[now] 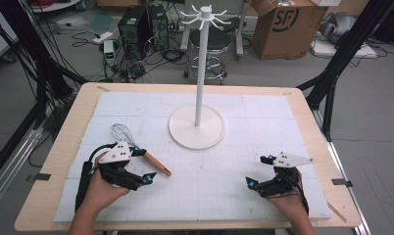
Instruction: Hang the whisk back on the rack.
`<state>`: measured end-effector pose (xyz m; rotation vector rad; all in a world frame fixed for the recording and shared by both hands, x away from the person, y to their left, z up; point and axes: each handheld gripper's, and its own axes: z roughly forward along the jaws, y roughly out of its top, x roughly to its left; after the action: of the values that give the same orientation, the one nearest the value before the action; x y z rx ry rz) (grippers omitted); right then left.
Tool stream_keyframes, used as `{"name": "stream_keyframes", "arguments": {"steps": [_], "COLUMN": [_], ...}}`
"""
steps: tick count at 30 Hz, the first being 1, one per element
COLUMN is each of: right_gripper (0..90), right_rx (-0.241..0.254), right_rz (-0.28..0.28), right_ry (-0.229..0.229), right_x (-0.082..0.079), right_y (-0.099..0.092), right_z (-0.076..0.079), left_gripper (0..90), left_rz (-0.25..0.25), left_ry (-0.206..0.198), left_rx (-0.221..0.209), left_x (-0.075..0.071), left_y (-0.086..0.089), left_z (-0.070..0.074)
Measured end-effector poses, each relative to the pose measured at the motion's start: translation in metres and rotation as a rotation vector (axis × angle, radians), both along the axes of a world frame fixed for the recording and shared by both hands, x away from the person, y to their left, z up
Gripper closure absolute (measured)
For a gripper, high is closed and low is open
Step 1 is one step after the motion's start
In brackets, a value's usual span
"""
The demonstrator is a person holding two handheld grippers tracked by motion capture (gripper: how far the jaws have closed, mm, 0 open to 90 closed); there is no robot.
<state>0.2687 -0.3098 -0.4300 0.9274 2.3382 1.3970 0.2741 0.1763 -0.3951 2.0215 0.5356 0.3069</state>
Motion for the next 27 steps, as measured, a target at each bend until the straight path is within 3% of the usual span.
{"name": "stream_keyframes", "arguments": {"steps": [8,16,21,27], "right_gripper": [0.4,0.4,0.4,0.4], "right_rx": [0.007,0.012,0.013,0.011], "right_rz": [-0.003,-0.003,-0.005,-0.003], "right_ry": [-0.008,-0.004,-0.012,-0.013], "right_x": [0.000,-0.001,-0.001,-0.001], "right_y": [-0.002,-0.005,-0.006,-0.005], "right_z": [0.002,0.002,0.002,0.003], "left_gripper": [16.9,18.2,18.3,18.1], "left_rz": [0.006,-0.029,-0.074,-0.112], "left_ry": [-0.002,0.026,0.049,0.077], "left_rx": [0.053,0.187,0.331,0.408], "left_x": [0.006,0.021,0.028,0.040], "left_y": [0.000,-0.011,-0.025,-0.032], "left_z": [0.004,0.010,0.012,0.012]}}
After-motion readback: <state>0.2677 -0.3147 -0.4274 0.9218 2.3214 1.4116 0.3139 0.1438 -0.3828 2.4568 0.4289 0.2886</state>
